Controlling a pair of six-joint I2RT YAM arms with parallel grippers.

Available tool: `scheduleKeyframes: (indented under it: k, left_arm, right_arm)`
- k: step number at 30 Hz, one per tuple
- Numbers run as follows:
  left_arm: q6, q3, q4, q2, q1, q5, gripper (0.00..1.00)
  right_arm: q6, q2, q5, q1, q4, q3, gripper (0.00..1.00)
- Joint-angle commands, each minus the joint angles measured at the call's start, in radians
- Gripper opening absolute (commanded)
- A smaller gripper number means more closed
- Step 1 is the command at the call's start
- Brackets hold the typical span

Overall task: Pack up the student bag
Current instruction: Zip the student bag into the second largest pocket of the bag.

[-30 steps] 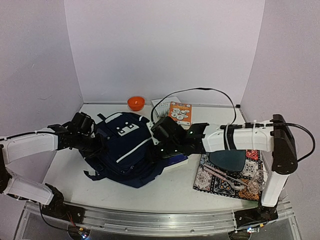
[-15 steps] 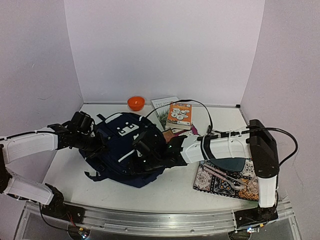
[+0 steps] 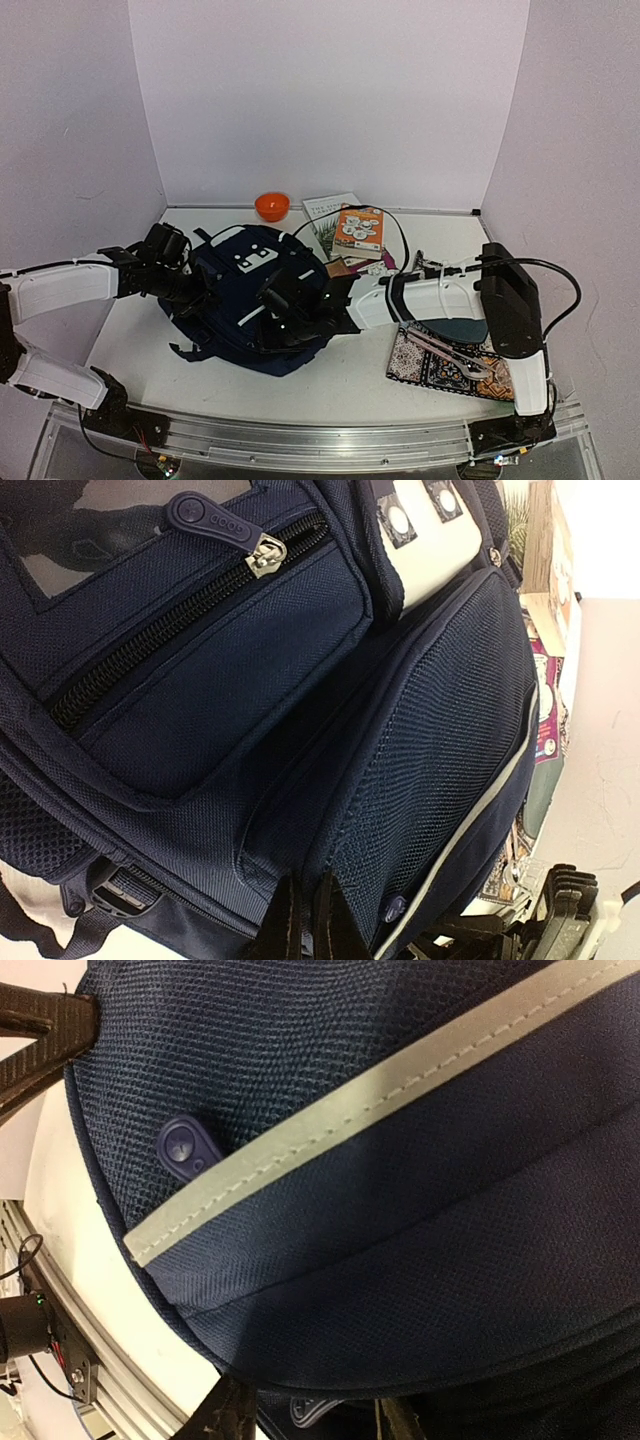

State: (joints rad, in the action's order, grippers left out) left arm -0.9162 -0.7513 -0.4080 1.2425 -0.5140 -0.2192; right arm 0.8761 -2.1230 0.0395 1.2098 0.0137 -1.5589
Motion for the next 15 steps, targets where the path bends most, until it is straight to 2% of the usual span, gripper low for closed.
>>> scheduleKeyframes:
  k: [1, 10, 15]
  left_arm:
    - [0.005, -0.069, 0.106, -0.002, 0.000, -0.029, 0.00]
    - [0.007, -0.072, 0.107, 0.004, 0.001, -0.022, 0.00]
    - [0.035, -0.060, 0.093, -0.016, 0.004, 0.010, 0.00]
  right_arm:
    - [-0.021, 0.007, 0.040, 0.007, -0.089, 0.019, 0.39]
    - [-0.068, -0.011, 0.001, 0.007, -0.089, 0.011, 0.21]
    - [-0.097, 0.064, 0.068, -0.003, -0.098, 0.087, 0.02]
